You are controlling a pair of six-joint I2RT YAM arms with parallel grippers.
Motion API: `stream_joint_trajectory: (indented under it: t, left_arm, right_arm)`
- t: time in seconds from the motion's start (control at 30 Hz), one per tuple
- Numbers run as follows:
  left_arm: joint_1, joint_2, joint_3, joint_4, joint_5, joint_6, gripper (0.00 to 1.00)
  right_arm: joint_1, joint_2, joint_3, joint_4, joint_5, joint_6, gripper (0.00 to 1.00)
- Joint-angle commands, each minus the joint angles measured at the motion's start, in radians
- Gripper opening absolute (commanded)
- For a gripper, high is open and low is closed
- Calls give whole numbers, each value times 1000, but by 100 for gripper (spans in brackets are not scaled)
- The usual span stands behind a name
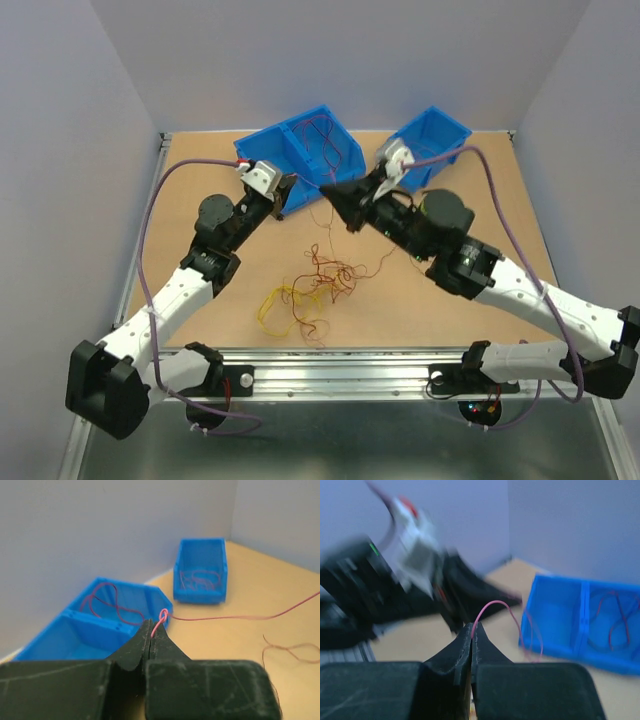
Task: Untangle the cables
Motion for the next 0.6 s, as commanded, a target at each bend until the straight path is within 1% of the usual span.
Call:
stream_joint_trajectory:
  t: [0.0,0.03,0.1,0.13,0.17,0.27,0.3,0.43,0.57]
  left_arm:
    - [4,7,52,43,79,-3,0]
    - [4,10,52,43,96,-4,0]
    - [4,18,51,43,111,-4,0]
    - [4,21,51,43,120,-3,0]
    - [4,26,52,43,120,-4,0]
    - [4,42,57,43,114,-3,0]
    - [4,50,58,41,108,-3,0]
    - [4,62,66,36,84,-11,0]
    - [5,62,74,24,73,-9,0]
  right_arm:
    - [8,73,341,-69,-17,-33,1]
    - [8,126,492,-97,-52,-35,1]
    - [8,180,629,-170,-72,-35,1]
    - [6,218,717,-179,-81,-38,1]
    - [8,232,754,-183,-81,-41,1]
    - [8,260,796,-186,-9,-54,1]
    - [8,272,797,-183,46,-105,1]
    - [8,321,791,-182,176,-185,1]
    - [5,357,748,-183,238,-239,0]
